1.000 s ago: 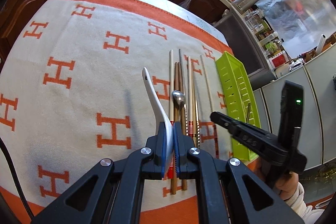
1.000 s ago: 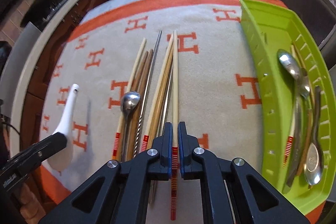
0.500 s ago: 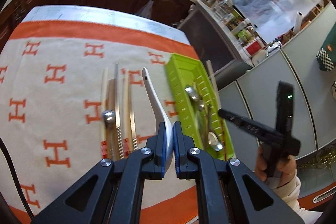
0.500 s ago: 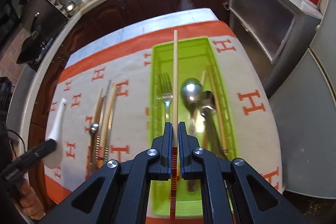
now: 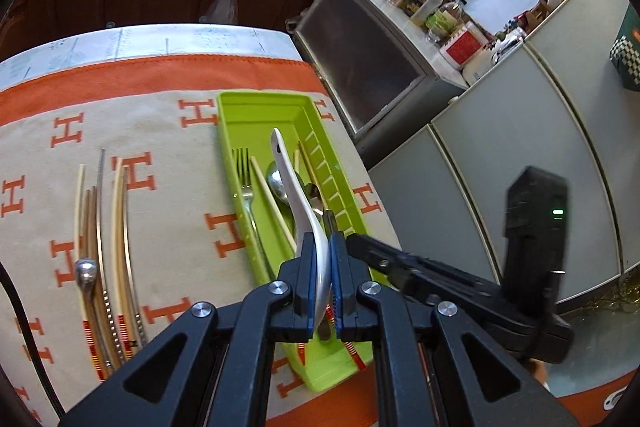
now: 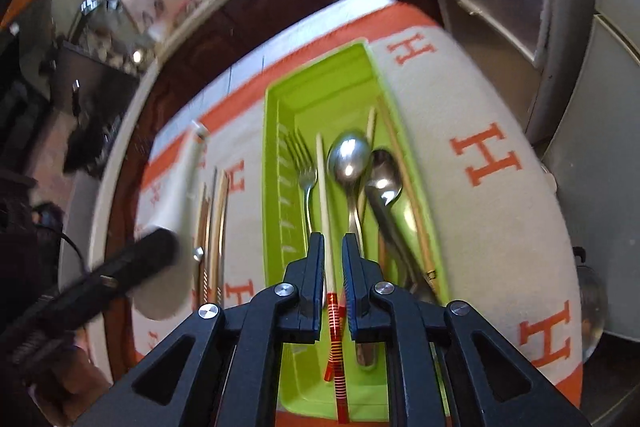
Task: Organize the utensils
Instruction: 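Carry the ceramic spoon and chopstick over the green tray and lower them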
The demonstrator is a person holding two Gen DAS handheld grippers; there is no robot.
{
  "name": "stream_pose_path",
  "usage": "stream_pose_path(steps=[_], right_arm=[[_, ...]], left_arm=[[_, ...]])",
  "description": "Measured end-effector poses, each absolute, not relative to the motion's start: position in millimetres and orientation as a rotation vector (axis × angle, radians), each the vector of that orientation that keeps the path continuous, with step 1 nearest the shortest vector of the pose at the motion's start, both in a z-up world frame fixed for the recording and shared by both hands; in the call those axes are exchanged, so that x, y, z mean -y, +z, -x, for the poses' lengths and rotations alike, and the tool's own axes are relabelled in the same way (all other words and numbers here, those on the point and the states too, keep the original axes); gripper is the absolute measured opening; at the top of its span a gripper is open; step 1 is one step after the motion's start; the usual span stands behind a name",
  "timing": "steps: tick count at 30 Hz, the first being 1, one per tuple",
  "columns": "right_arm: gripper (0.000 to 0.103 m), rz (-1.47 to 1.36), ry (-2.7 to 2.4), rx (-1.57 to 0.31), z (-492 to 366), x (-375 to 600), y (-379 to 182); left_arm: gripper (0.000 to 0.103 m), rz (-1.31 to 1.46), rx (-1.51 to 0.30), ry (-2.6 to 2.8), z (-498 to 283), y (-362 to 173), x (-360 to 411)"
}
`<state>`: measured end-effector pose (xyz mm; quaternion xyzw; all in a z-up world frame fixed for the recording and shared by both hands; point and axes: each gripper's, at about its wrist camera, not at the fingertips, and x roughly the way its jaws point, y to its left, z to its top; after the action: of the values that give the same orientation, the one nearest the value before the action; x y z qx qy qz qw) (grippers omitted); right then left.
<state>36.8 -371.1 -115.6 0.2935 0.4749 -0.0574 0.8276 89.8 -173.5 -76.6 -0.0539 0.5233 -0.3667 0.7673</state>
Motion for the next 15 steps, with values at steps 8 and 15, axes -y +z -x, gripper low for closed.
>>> stream_pose_path(steps=[8,15], right_arm=[[0.011,-0.600,-0.128,-1.062,-25,383,-110],[0.013,-0.574,-0.128,-1.116,-16,361,-122]], left_arm=[[0.004,0.099,-1.200,-0.789,-94,-101,199],[0.004,0.110,-1.257,-0.758,-104,-123,208]])
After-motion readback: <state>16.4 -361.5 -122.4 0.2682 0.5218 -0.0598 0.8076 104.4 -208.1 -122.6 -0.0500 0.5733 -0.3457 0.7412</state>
